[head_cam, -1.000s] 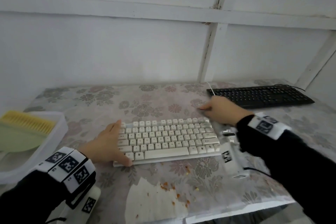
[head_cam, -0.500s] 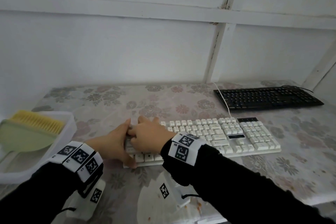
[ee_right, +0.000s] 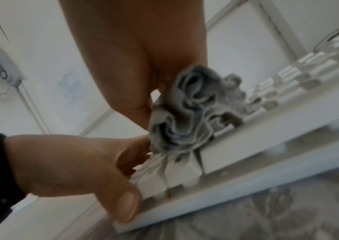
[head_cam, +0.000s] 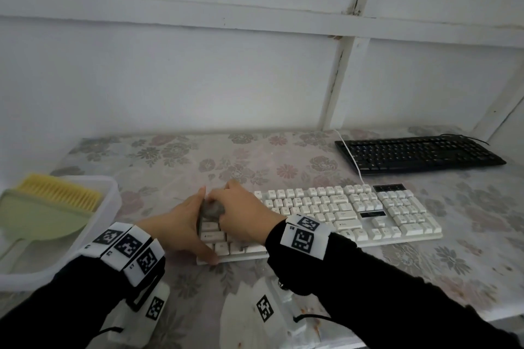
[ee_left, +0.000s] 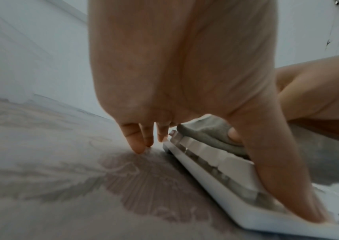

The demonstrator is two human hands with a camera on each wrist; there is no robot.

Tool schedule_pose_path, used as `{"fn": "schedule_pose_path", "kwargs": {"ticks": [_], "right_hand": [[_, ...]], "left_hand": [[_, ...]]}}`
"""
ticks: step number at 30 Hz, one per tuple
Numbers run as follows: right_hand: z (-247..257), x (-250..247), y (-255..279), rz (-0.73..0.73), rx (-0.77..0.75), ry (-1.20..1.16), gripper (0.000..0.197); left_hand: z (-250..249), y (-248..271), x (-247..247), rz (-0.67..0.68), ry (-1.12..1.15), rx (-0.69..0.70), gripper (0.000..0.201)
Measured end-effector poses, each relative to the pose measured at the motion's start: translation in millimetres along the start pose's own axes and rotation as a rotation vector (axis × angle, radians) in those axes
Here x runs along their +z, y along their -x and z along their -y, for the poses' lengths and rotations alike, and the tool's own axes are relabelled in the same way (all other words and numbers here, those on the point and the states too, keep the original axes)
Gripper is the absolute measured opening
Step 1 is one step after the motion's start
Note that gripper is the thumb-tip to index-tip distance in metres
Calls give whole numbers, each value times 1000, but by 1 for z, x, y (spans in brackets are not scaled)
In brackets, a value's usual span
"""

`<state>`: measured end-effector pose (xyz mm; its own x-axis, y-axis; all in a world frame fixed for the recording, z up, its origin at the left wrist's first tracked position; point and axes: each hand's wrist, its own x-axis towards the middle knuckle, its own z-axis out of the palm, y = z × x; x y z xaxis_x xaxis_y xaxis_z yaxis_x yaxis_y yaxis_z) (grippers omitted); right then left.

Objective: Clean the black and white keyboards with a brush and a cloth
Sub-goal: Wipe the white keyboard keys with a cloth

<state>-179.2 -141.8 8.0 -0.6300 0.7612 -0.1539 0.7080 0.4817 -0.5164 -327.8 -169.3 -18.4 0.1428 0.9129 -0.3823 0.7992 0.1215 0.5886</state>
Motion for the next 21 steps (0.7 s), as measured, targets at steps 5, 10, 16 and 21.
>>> {"fn": "schedule_pose_path", "kwargs": {"ticks": [5,10,16,21], "right_hand": [[-5,-8,2,-63,49,-75,35],[-13,-12,3,-91,193,-218,47],[-14,-6,3,-74,104,-309,42],[-18,-4,0,-140,13,-252,36]], "left_hand": [[1,-2,1,13,-44,-25,175],[2,-2,0,15,-59,-25,179],[6,-4,1,2,-39,4,178],[3,-2,1,5,-69,-17,174]]}}
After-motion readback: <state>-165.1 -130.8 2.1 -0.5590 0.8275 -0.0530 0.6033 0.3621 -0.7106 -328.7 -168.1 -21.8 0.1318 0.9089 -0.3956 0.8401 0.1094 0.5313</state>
